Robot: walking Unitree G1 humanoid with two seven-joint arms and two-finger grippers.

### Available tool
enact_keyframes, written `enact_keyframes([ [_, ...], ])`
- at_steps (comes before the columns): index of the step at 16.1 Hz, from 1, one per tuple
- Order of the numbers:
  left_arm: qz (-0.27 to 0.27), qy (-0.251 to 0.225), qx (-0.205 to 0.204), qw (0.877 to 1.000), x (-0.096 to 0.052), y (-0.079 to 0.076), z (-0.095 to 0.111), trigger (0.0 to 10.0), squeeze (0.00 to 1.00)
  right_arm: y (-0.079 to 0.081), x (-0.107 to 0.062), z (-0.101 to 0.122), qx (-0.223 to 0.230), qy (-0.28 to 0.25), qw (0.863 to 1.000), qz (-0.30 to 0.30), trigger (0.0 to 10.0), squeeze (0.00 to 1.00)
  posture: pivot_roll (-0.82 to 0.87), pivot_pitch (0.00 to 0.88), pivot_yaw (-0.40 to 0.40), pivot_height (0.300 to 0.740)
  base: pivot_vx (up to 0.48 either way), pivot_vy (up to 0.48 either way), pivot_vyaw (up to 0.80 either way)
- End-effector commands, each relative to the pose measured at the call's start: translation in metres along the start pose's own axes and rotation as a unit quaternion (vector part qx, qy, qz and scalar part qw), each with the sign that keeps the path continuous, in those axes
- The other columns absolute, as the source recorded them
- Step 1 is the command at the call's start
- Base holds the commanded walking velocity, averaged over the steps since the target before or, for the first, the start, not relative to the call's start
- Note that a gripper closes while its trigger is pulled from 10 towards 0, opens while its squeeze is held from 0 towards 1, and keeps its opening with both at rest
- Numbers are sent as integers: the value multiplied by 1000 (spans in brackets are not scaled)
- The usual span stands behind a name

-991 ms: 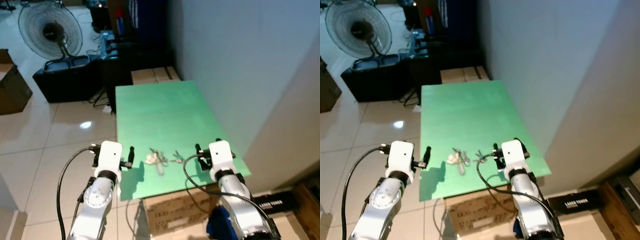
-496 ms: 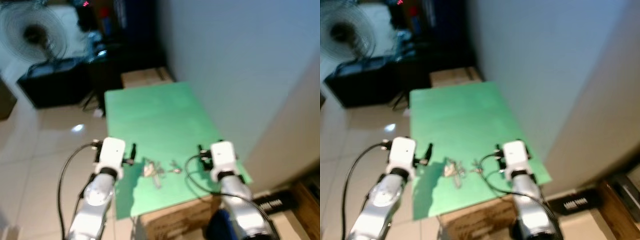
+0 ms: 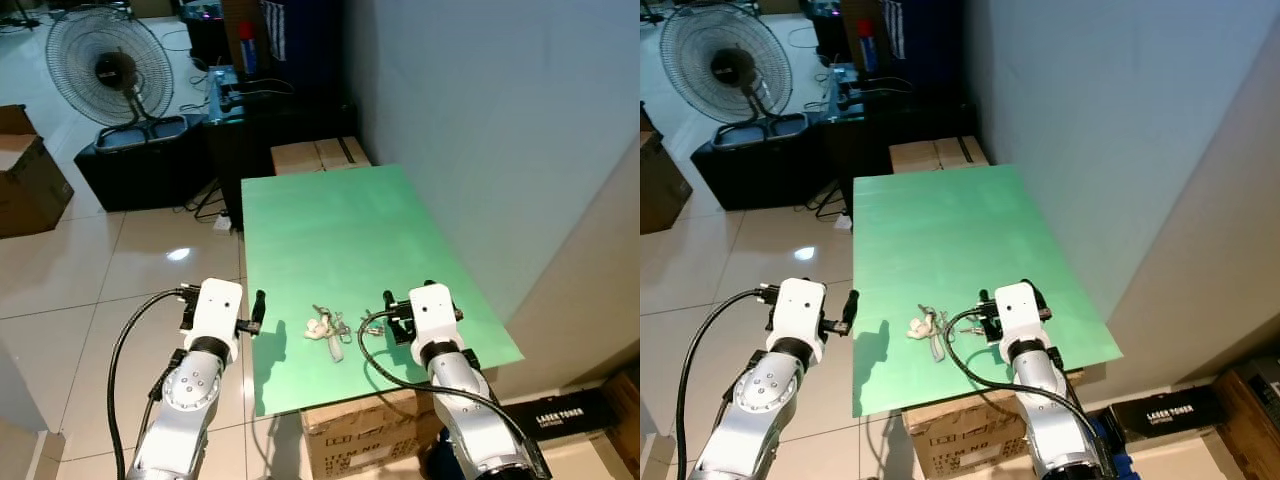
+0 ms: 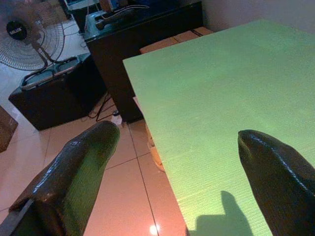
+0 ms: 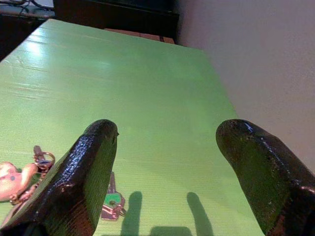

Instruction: Hang keys on a hook

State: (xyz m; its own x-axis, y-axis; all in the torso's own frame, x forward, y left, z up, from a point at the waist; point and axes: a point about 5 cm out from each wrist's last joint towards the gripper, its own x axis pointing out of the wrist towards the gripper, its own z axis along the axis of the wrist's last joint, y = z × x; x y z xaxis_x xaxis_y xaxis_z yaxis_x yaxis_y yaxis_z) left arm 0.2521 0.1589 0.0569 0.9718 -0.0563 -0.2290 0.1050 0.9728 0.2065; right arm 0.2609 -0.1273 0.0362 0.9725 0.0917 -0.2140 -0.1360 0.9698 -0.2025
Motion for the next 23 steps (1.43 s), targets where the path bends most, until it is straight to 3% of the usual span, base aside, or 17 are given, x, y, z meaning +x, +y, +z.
enact_keyframes([
  [1,1,3,4,1000,2,3,0,10000,0,-3,4,7,3,-7,1000,-9,10000,0,-102,0,81,740,0,0,0],
  [5,1,2,8,1000,-1,4,0,10000,0,-5,8,25,22,-32,999,-25,10000,0,-99,0,90,740,0,0,0],
  [6,0,7,12,1000,-7,5,-3,10000,0,-8,20,53,42,-69,996,-42,10000,0,-92,0,97,740,0,0,0],
  [9,-2,15,17,1000,-15,9,-6,10000,0,-13,40,75,47,-88,994,-44,10000,0,-81,0,109,740,0,0,0],
  [12,-4,16,20,1000,-18,9,-5,10000,0,-5,61,78,34,-67,997,-32,10000,0,-59,0,100,740,0,0,0],
  [17,-2,27,20,999,-28,9,-8,10000,0,7,78,82,28,-45,999,-14,10000,0,-38,26,90,740,0,0,0],
  [23,-3,36,21,999,-34,10,-9,10000,0,0,86,66,29,2,999,-28,10000,0,-22,59,86,740,0,0,0],
])
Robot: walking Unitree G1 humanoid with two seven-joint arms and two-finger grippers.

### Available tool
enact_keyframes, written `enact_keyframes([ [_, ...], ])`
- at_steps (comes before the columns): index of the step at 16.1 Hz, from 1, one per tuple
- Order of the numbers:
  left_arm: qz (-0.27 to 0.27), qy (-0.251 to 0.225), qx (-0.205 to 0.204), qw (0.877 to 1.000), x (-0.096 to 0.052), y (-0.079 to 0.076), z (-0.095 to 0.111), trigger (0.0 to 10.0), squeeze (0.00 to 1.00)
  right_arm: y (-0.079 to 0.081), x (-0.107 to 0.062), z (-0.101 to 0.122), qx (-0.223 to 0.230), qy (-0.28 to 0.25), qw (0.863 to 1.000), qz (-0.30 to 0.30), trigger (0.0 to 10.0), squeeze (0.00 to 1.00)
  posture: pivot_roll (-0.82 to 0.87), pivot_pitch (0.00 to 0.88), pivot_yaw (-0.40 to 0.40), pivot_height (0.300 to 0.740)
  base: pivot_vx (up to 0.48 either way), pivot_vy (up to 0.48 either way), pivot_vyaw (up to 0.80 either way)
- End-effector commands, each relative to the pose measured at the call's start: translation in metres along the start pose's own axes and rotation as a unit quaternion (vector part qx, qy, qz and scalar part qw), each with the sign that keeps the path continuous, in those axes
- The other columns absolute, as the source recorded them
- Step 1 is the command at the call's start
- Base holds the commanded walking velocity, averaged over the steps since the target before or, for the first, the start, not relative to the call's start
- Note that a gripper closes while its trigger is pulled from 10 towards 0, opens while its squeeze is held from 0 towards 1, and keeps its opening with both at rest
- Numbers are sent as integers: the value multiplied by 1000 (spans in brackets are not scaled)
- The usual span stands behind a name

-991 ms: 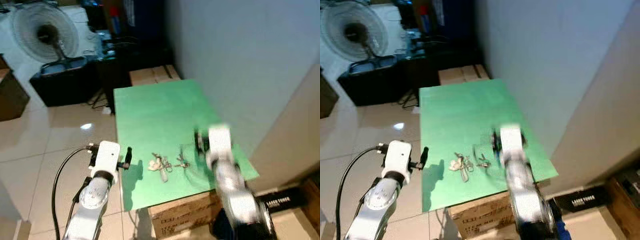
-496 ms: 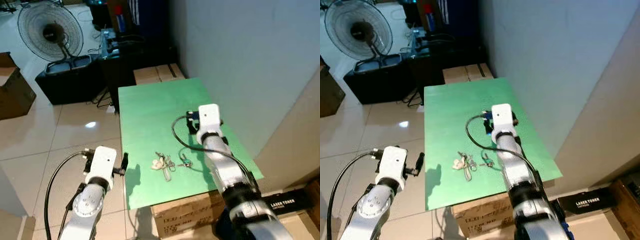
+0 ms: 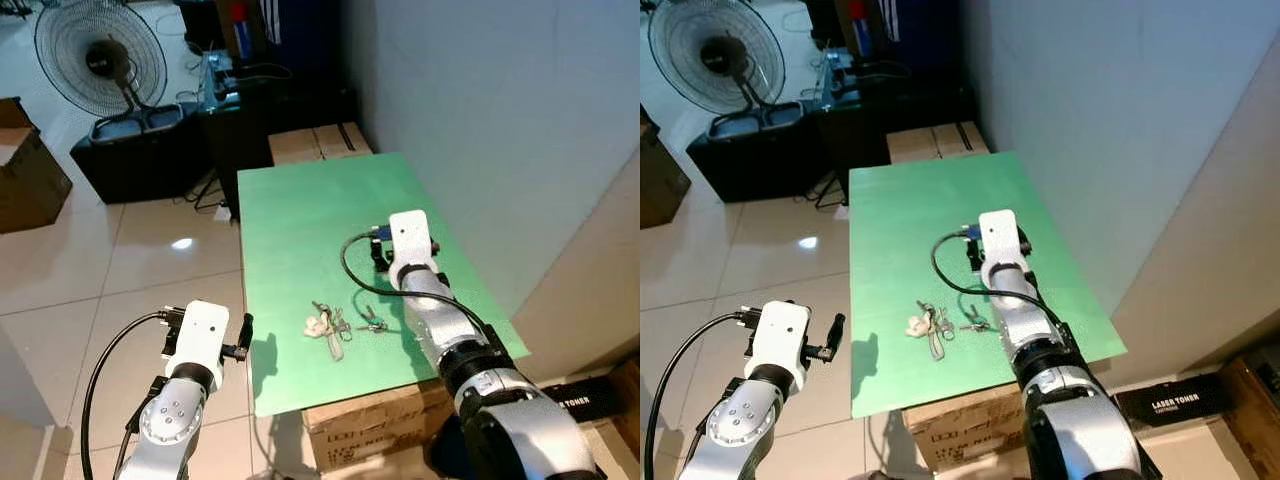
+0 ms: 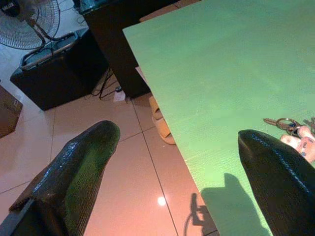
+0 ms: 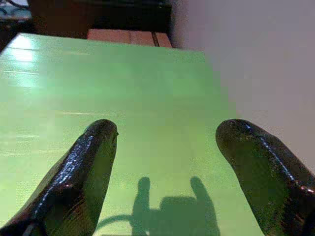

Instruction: Hang keys on a hook

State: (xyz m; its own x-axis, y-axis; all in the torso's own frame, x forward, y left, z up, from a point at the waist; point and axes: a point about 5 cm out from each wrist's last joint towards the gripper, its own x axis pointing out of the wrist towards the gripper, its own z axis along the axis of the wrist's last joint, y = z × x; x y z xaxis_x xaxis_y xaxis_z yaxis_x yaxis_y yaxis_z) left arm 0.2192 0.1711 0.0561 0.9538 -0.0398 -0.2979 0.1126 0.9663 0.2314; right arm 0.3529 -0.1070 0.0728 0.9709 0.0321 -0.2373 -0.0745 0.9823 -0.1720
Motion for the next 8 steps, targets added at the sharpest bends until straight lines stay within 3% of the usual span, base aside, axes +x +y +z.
enact_keyframes([
  [1,-4,3,6,1000,-3,0,1,10000,0,1,3,5,10,-1,1000,-5,10000,0,-18,77,81,740,0,0,0],
  [8,1,18,15,1000,-26,5,-3,10000,0,-6,2,-11,12,39,999,-18,10000,0,46,156,82,740,0,0,0],
])
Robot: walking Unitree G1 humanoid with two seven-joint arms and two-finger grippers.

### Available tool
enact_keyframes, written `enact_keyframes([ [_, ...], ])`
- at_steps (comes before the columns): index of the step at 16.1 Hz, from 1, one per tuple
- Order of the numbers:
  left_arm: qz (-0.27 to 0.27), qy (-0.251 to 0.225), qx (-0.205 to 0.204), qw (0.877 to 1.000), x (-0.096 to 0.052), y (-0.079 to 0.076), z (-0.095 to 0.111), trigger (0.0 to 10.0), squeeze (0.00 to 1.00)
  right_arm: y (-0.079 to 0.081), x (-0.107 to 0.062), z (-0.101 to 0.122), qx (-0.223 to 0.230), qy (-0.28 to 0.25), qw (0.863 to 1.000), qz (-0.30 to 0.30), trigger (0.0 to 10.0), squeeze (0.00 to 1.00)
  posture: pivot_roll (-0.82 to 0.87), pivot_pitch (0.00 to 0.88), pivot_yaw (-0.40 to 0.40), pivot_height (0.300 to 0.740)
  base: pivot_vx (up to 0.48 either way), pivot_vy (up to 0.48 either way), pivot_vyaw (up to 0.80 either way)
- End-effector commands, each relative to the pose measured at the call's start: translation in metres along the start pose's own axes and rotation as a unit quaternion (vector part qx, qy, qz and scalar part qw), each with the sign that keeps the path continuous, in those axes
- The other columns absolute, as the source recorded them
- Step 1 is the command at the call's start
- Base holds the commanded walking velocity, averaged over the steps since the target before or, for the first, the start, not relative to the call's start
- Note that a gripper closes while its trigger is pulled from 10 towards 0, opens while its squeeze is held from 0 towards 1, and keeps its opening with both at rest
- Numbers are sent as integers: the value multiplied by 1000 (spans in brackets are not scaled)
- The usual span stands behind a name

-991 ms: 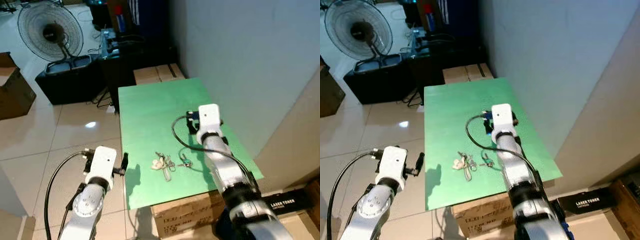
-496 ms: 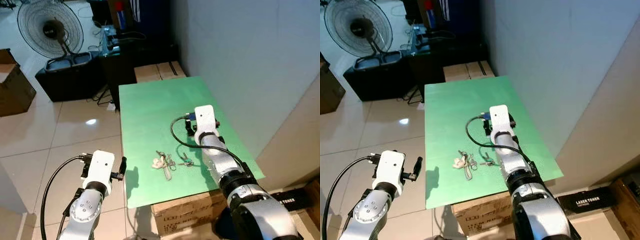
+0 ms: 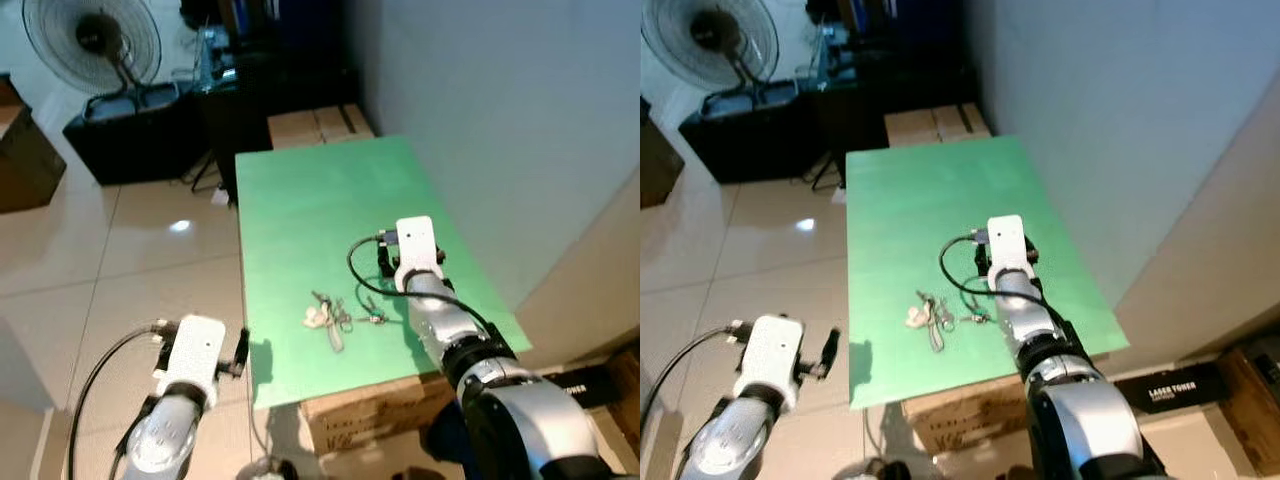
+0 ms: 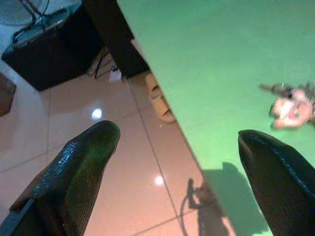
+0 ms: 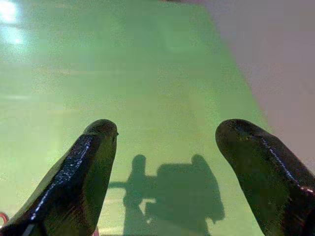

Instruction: Hang keys on a hook

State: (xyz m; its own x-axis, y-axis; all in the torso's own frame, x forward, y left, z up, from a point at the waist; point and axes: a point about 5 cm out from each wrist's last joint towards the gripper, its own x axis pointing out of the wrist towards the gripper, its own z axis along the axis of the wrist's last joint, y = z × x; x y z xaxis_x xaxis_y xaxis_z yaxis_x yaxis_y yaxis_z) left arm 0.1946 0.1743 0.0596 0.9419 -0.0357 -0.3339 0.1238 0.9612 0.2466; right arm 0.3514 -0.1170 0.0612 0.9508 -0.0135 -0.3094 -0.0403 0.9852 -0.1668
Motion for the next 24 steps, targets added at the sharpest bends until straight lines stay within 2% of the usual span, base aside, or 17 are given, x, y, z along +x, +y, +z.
enact_keyframes([
  [1,7,3,8,1000,-5,7,1,10000,0,2,0,-1,4,4,1000,1,10000,0,56,171,84,740,0,0,0],
  [6,13,18,20,1000,-21,16,0,10000,0,9,-4,-14,-7,27,1000,7,10000,0,91,224,95,740,0,0,0],
  [8,13,25,16,999,-27,11,-1,10000,0,11,-5,-18,-12,35,999,14,10000,0,95,251,85,740,0,0,0],
  [12,11,34,10,999,-32,6,-3,10000,0,9,-7,-24,-16,51,998,14,10000,0,94,265,74,740,0,0,0],
  [14,12,36,9,999,-34,6,-1,10000,0,12,-8,-29,-32,64,997,29,10000,0,105,273,71,740,0,0,0],
  [19,16,44,10,999,-42,10,0,10000,0,13,-12,-39,-21,86,996,25,10000,0,129,302,72,740,0,0,0],
  [23,13,49,9,999,-42,8,2,10000,0,14,-14,-46,-24,97,995,25,10000,0,126,312,77,740,0,0,0],
  [24,12,49,9,999,-42,8,2,10000,0,13,-15,-47,-25,98,995,23,4275,0,126,312,77,740,0,0,0],
])
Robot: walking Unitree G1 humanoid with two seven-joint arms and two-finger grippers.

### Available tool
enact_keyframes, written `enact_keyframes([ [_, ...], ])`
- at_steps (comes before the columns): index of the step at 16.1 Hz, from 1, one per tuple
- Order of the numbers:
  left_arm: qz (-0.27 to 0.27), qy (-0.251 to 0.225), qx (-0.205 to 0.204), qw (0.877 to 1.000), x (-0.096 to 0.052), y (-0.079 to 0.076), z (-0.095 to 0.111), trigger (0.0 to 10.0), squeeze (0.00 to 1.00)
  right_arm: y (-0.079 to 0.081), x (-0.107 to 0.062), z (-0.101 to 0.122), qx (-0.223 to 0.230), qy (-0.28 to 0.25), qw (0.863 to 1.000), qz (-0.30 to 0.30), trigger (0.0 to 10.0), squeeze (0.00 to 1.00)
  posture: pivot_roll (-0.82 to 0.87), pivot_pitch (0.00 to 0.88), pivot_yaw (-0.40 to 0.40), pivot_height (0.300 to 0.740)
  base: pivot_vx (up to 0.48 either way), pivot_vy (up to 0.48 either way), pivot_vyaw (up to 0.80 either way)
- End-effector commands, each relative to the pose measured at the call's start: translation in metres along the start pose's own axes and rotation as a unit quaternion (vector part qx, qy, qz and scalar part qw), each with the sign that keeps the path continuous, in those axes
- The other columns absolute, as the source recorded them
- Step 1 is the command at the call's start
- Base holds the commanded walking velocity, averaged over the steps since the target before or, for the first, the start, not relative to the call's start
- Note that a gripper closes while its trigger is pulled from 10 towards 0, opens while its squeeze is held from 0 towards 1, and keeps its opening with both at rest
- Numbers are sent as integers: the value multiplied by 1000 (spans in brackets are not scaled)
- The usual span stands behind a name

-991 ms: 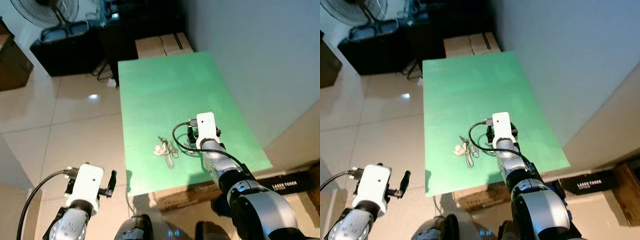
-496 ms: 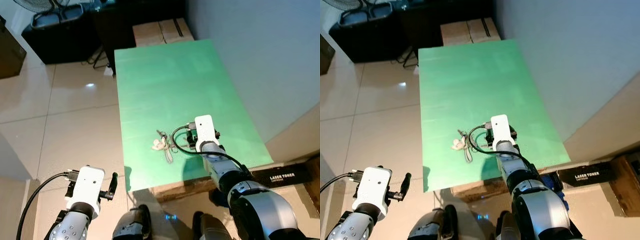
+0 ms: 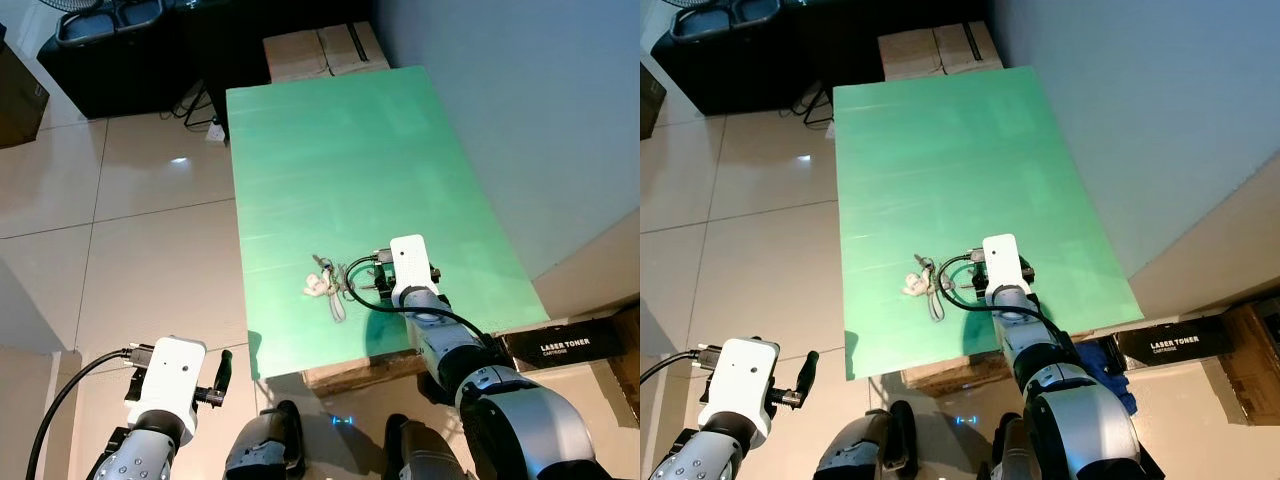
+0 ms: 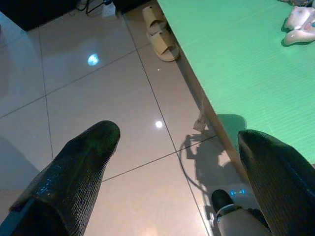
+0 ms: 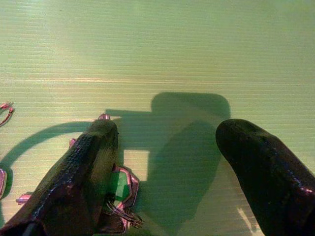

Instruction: Hang keys on a hook

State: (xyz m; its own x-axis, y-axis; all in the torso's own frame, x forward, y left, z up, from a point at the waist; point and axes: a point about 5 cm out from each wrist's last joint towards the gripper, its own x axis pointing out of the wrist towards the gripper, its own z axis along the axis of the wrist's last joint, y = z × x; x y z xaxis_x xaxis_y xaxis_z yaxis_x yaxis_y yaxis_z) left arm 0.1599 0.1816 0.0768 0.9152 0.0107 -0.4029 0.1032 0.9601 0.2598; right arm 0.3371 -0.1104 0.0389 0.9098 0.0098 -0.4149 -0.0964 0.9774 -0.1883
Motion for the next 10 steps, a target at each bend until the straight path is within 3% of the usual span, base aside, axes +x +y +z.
enact_keyframes([
  [1,-1,8,7,1000,-3,0,-2,10000,0,2,-5,-25,-3,46,999,1,0,0,126,312,77,740,0,0,0],
  [10,-10,11,5,1000,-1,-6,-3,10000,0,-2,-7,-32,-10,55,998,-7,0,0,90,324,78,740,0,0,0],
])
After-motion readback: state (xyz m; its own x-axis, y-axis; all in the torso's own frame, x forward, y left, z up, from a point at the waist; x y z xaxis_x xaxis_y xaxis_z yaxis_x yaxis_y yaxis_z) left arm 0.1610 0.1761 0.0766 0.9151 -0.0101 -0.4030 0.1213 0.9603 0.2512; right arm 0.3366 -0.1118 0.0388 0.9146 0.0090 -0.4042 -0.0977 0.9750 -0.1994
